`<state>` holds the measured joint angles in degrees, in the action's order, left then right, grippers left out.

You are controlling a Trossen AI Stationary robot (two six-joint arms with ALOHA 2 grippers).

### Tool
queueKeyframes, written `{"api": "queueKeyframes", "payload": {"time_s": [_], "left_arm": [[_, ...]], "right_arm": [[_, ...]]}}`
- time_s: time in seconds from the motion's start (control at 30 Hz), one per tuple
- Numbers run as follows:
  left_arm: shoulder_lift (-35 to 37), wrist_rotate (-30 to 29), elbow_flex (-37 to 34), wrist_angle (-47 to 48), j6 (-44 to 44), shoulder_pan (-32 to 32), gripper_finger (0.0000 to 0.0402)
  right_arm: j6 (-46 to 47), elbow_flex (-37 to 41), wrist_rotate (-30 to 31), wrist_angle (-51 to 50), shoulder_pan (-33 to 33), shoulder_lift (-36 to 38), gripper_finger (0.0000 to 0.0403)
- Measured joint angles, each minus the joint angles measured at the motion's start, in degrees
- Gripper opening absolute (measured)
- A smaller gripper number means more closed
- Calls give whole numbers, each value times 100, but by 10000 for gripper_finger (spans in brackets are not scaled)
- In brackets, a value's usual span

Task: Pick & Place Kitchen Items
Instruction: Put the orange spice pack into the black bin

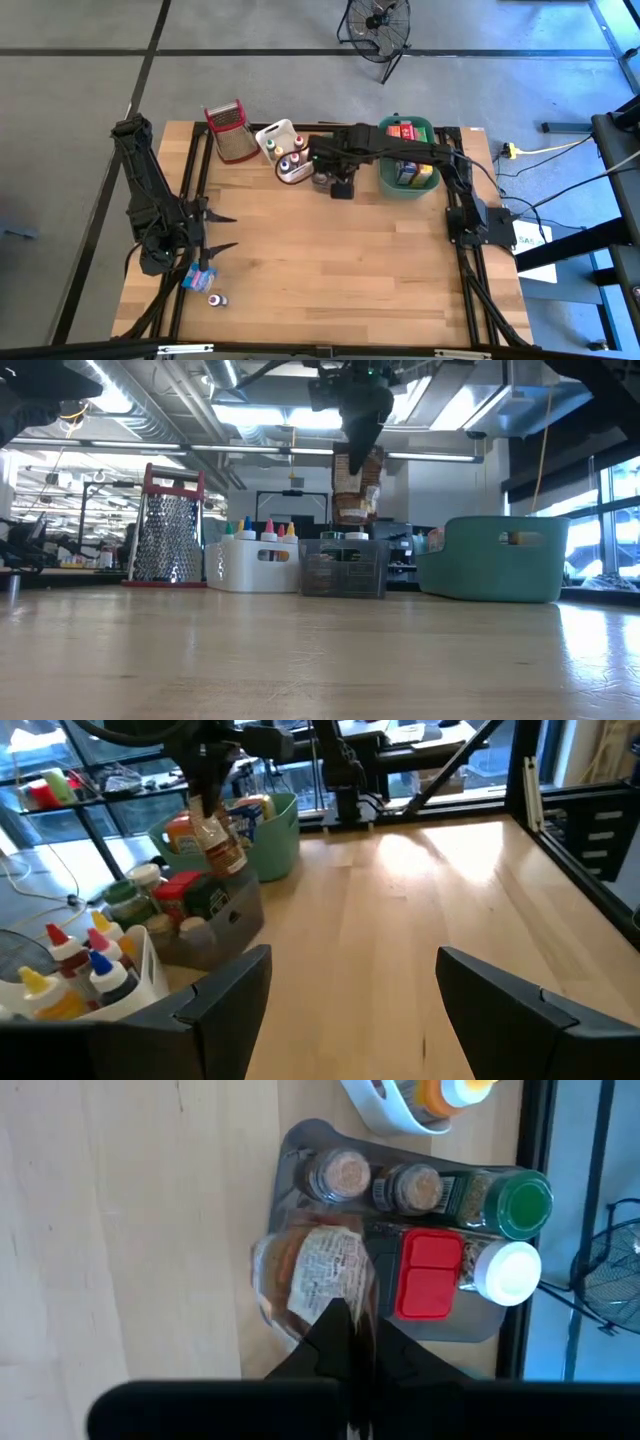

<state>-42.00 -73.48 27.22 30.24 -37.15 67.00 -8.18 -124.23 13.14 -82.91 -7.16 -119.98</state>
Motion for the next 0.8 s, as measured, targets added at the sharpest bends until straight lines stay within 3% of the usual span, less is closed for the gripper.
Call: {"api": "queueKeyframes", "payload": {"time_s": [0.27,0.8], "left_arm": [[0,5,0,1,329,0,278],[1,261,0,2,519,1,278]], "right_arm": [[-32,24,4,94,69,0,0],[-97,792,32,613,-56,-13,0]]}}
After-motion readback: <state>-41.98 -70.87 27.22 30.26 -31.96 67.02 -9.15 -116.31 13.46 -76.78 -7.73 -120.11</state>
